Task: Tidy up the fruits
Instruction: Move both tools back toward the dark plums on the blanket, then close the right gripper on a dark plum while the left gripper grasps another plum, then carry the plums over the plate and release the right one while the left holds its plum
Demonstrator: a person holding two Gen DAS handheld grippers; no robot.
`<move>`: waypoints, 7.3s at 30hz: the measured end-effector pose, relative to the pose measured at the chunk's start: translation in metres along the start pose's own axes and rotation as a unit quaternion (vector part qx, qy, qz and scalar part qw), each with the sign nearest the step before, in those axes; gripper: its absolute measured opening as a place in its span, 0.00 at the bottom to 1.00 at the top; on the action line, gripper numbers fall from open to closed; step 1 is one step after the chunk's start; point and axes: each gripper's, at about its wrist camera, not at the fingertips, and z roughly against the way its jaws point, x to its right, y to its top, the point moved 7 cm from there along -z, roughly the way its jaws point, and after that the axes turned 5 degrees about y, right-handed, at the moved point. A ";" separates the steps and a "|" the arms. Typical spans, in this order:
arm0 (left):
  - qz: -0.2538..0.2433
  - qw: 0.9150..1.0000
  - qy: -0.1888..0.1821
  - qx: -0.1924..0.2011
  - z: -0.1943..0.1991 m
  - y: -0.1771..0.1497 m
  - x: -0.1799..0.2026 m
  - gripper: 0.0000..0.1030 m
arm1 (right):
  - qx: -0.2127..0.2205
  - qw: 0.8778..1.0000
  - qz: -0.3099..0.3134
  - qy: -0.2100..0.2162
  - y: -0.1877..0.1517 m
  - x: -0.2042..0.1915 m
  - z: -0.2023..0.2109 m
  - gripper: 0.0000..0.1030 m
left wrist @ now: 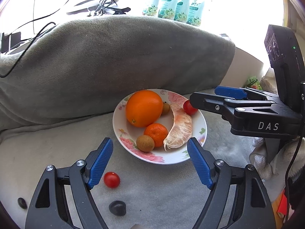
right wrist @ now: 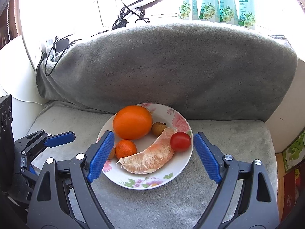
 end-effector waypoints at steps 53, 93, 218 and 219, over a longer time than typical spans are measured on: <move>0.120 0.988 0.096 0.019 0.086 -0.070 -0.148 0.78 | -0.014 0.994 0.070 0.087 -0.036 -0.114 0.010 0.86; 0.201 0.970 0.127 -0.045 0.054 -0.130 -0.226 0.35 | -0.138 0.975 0.135 0.111 -0.104 -0.162 -0.067 0.37; -0.011 0.998 -0.059 0.005 -0.044 0.059 0.040 0.21 | -0.037 0.998 0.032 0.039 -0.048 -0.008 -0.003 0.25; -0.012 0.998 -0.059 0.006 -0.043 0.060 0.041 0.21 | -0.037 0.998 0.031 0.039 -0.049 -0.008 -0.003 0.25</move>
